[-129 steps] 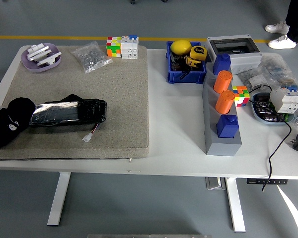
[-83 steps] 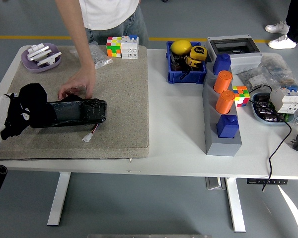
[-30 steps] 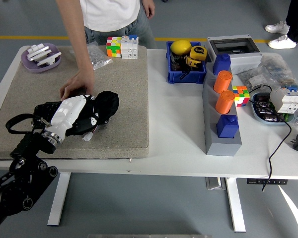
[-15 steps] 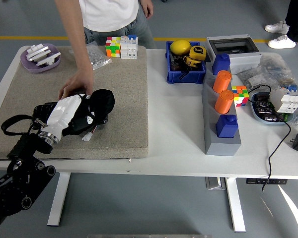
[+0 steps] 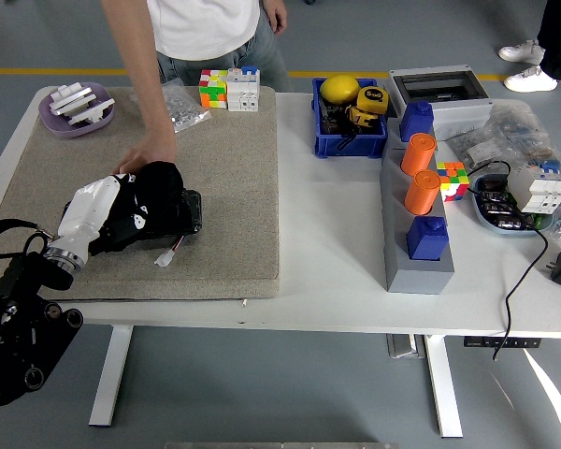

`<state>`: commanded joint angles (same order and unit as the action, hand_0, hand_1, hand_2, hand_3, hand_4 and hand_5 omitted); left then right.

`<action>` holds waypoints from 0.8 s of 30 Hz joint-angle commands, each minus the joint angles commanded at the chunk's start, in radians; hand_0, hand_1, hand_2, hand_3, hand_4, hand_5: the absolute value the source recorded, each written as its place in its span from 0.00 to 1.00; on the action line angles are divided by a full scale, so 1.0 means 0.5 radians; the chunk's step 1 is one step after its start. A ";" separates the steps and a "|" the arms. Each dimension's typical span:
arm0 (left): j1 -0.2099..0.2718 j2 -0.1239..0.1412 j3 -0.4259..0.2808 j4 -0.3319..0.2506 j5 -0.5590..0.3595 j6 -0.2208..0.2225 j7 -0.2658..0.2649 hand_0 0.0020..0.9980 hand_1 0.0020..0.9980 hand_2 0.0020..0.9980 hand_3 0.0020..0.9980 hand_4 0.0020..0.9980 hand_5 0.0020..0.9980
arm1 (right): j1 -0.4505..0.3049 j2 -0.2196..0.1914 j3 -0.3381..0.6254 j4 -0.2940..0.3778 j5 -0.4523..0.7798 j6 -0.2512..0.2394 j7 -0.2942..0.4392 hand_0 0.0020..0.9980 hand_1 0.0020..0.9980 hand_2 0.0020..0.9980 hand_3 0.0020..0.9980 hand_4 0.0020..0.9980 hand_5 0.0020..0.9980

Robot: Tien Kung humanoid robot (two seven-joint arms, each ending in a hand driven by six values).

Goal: Pick the rag up,wipe the panel,place it on the desk

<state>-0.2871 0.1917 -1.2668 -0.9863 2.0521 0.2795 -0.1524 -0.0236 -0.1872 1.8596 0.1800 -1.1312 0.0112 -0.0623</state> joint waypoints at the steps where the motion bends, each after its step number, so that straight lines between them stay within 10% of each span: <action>1: -0.003 0.004 -0.010 0.006 0.001 0.000 0.003 0.26 0.18 0.57 0.39 0.00 0.00 | 0.001 -0.001 0.001 0.000 -0.003 0.001 0.000 0.77 0.63 0.68 0.61 1.00 0.56; 24: 0.068 0.057 -0.383 0.119 0.065 0.002 0.005 0.26 0.20 0.56 0.39 0.00 0.00 | -0.002 0.000 0.028 0.000 -0.032 0.009 0.005 0.77 0.63 0.68 0.61 1.00 0.56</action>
<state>-0.2529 0.2200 -1.4583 -0.9267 2.0844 0.2806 -0.1501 -0.0244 -0.1873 1.8735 0.1800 -1.1474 0.0155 -0.0600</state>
